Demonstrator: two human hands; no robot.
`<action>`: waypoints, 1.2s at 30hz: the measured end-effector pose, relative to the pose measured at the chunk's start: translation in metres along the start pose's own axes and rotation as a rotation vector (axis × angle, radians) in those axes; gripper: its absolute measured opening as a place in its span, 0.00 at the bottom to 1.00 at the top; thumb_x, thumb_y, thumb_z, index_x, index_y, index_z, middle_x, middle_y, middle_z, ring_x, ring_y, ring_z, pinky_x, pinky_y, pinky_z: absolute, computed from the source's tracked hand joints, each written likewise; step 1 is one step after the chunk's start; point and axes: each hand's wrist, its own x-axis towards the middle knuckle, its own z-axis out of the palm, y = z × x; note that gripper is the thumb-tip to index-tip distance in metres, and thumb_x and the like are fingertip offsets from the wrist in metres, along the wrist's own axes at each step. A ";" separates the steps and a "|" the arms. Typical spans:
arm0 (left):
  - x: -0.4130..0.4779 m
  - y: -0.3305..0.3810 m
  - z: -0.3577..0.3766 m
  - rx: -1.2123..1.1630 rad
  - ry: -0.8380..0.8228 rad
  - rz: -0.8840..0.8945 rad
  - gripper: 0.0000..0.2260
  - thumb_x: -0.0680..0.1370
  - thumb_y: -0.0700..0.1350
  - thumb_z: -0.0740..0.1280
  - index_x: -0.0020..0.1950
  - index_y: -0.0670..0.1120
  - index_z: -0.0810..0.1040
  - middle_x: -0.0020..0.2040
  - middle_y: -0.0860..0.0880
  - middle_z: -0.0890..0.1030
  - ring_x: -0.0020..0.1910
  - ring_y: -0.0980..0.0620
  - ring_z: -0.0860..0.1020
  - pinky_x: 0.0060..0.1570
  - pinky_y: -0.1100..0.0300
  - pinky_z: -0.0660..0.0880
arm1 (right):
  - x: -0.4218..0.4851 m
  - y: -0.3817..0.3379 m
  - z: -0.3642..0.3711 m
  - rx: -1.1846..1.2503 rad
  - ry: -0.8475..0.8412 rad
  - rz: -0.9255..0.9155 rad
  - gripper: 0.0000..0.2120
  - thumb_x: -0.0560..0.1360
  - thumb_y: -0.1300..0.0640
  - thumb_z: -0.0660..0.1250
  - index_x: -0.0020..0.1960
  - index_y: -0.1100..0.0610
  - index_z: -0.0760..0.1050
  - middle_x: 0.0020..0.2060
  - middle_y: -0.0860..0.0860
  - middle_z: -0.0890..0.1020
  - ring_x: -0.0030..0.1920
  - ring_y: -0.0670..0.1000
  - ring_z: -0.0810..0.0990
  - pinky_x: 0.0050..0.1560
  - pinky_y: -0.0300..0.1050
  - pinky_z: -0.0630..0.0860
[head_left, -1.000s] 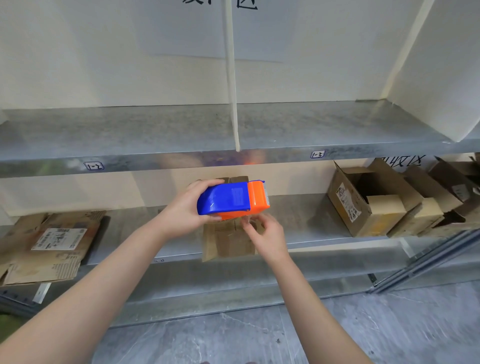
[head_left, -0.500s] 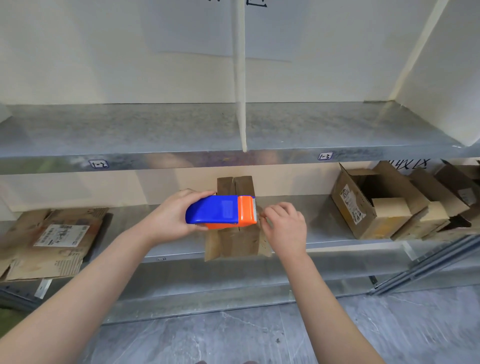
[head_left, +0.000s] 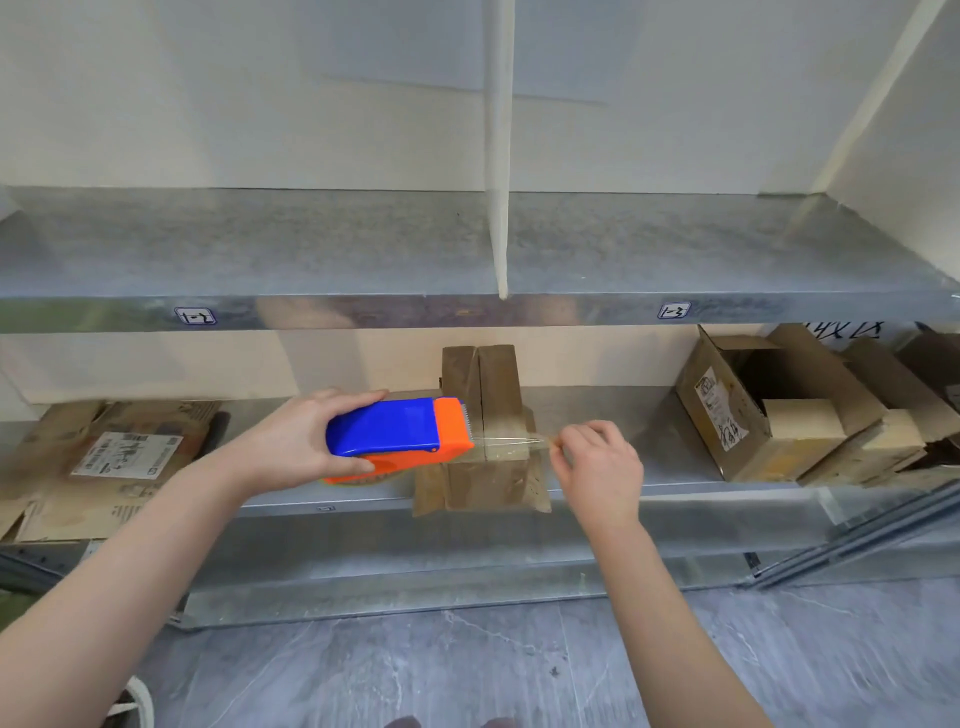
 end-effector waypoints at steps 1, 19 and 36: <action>-0.002 -0.003 0.000 0.004 0.006 0.000 0.39 0.64 0.61 0.72 0.74 0.59 0.65 0.53 0.58 0.73 0.51 0.60 0.73 0.50 0.74 0.65 | 0.000 0.002 -0.002 0.002 -0.001 0.002 0.08 0.73 0.55 0.65 0.35 0.53 0.76 0.34 0.45 0.82 0.44 0.52 0.79 0.34 0.43 0.71; 0.000 -0.024 0.041 0.059 -0.036 -0.091 0.38 0.70 0.55 0.74 0.76 0.59 0.60 0.53 0.53 0.71 0.54 0.55 0.67 0.51 0.65 0.63 | -0.030 -0.004 0.028 0.010 -0.285 0.124 0.14 0.62 0.62 0.77 0.36 0.55 0.70 0.26 0.47 0.74 0.33 0.54 0.74 0.27 0.40 0.62; 0.004 -0.018 0.041 0.062 -0.028 -0.132 0.38 0.71 0.56 0.74 0.76 0.58 0.60 0.52 0.53 0.70 0.53 0.55 0.67 0.50 0.64 0.64 | -0.024 -0.025 0.022 1.232 -0.606 1.082 0.15 0.78 0.43 0.64 0.63 0.45 0.74 0.58 0.43 0.77 0.60 0.47 0.76 0.52 0.53 0.82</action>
